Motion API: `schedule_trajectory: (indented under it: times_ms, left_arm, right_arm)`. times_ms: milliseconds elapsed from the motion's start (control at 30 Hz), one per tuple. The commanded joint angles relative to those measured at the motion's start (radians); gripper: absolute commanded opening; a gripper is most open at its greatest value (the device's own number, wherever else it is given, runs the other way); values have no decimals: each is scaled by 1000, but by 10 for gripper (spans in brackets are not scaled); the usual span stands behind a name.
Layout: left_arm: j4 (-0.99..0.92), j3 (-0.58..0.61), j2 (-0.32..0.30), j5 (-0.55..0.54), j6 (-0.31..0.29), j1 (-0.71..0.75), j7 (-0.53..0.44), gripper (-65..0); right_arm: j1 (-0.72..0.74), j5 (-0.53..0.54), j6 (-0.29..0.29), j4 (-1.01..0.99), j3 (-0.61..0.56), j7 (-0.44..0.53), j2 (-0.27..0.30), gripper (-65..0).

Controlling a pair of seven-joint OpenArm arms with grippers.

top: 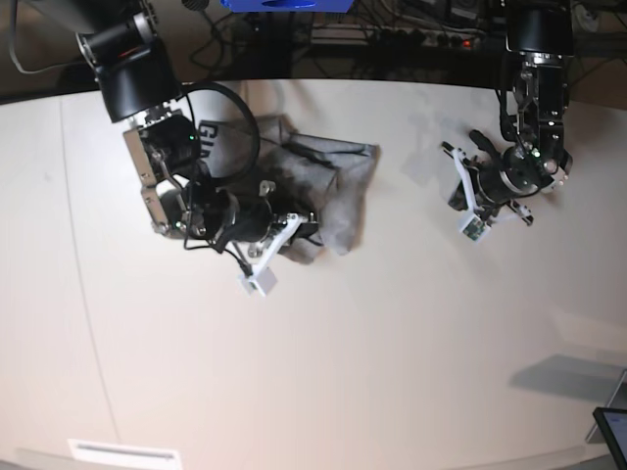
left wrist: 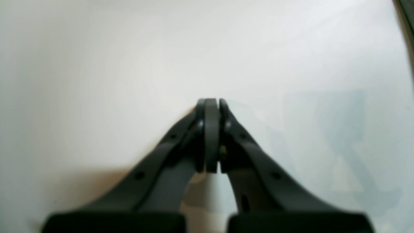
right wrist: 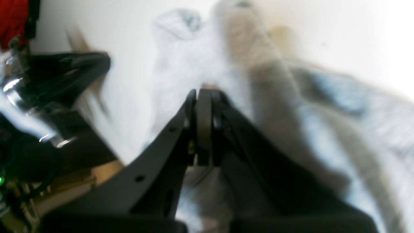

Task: Fold the T-shirt properly
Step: 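Tuck and flatten the bundle's loose end with the right gripper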

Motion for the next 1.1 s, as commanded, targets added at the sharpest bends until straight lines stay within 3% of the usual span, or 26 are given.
schedule_trajectory:
  times_ms: [0,100,267,367,567,900,1067]
  left_arm:
    - [7,0,-14,5,-7,-6,6,-650]
    - [7,2,-14,5,-7,-6,6,-650]
    - [7,-6,-13,5,-7,-8,6,-650]
    - [7,-7,-13,5,-7,-9,6,-650]
    - [7,0,-13,5,-7,-9,6,-650]
    - [7,-4,-13,5,-7,-9,6,-650]
    - [9,-7,-13,5,-7,-9,6,-650]
  right_arm:
    - [31,19,8,63,5,1,0,-650]
    - [23,19,-16,173,43,-60,-5,-650]
    - [-18,20,-187,282,71,-107,-8,-650]
    - [-77,20,-251,283,72,-107,-8,-650]
    - [-161,20,-257,274,71,-49,-8,-650]
    - [-187,16,-254,-23,32,94,0,-650]
    - [-189,16,-256,-14,0,132,1,-650]
